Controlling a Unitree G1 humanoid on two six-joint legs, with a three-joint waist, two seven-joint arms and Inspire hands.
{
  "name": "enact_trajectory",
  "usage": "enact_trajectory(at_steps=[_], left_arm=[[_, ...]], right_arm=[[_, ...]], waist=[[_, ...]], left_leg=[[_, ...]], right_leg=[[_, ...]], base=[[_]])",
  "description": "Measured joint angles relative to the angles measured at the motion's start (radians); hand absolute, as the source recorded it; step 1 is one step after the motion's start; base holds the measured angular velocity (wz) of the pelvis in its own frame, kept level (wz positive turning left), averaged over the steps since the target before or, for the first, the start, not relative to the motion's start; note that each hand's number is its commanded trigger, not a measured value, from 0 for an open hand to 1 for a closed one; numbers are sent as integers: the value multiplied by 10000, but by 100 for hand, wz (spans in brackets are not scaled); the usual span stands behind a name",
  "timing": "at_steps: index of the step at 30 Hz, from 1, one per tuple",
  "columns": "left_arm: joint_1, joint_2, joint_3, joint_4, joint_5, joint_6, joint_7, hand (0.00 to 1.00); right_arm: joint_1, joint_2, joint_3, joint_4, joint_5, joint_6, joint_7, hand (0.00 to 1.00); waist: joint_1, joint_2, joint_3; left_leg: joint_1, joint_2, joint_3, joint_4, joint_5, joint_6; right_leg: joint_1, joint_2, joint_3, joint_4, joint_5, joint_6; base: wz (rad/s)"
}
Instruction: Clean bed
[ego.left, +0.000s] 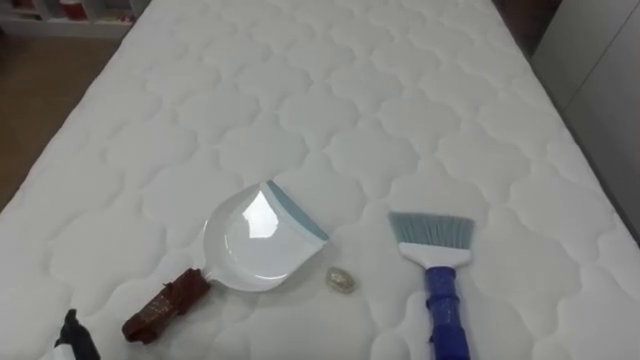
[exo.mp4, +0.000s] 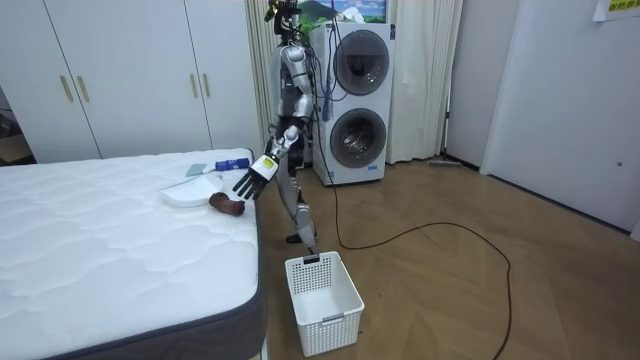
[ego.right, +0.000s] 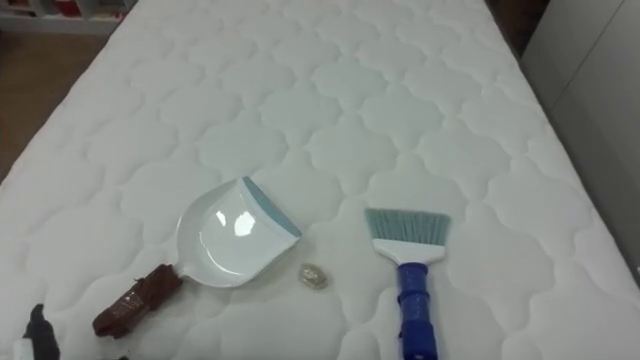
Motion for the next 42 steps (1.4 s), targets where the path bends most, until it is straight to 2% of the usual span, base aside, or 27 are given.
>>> enact_trajectory(at_steps=[5, 16, 17, 20, 26, 28, 30, 33, 37, 42], left_arm=[[-43, 77, -245, -713, 12, -89, 15, 0], [-712, 134, -891, -606, -1, -170, -184, 0], [-802, 154, -897, -541, -31, -170, -227, 0], [-1086, 215, -955, -269, -211, -170, -243, 0], [-1823, 267, -1072, 642, -214, -170, -322, 0], [-2104, 297, -1124, 947, -217, -154, -529, 0], [-2254, 311, -1189, 947, -214, -149, -671, 0], [-2712, 413, -1328, 1322, -207, -147, -938, 0], [-3162, 434, -1382, 2046, -179, -123, -1440, 0], [-3302, 590, -1381, 2237, -199, -58, -1673, 0]], right_arm=[[23, -70, 1, -97, -1, -105, 209, 0], [-18, -70, 13, -89, 61, -167, 206, 0], [-20, -73, 14, -85, 193, -165, 206, 0], [-100, -108, 25, -35, 601, -158, 195, 0], [-332, -164, 27, 84, 838, -162, 184, 0], [-400, -189, 29, 84, 886, -160, 168, 0], [-456, -268, 26, 65, 878, -164, 108, 0], [-712, -330, 27, 82, 837, -162, 61, 0], [-827, -340, 32, 119, 942, -174, 66, 0], [-971, -348, 108, 173, 1329, -175, 81, 0]], waist=[[-175, 14, -4], [-313, -23, -18], [-337, 13, 9], [-455, 35, 2], [-605, 127, 41], [-693, 183, 75], [-739, 280, 68], [-767, 369, 104], [-825, 384, 98], [-851, 390, 99]], left_leg=[[-2, -3, 10, 37, 5, -4], [-187, 1, 53, 62, 23, -16], [-200, 6, 56, 61, 24, -17], [-513, 5, 57, 166, 24, -18], [-1131, 17, 54, 338, 40, -38], [-1268, 20, 55, 354, 43, -42], [-1493, 24, 64, 385, 56, -31], [-1820, 16, 123, 366, 170, -23], [-2048, 17, 116, 379, 176, -26], [-2317, 15, 94, 402, 185, -35]], right_leg=[[0, 0, 53, -8, 0, 0], [-241, -2, 77, 4, 1, 0], [-251, 3, 82, -1, 1, -1], [-519, 2, 70, 30, 11, -14], [-1162, 1, 94, 203, 46, -37], [-1286, -3, 92, 216, 46, -37], [-1592, -21, 94, 400, 45, -38], [-2144, -82, 89, 759, 44, -39], [-2282, -84, 46, 721, 44, -39], [-2563, -91, 30, 720, 44, -39]], base=[[0], [-1], [0], [0], [-1], [0], [0], [-3], [3], [1]])
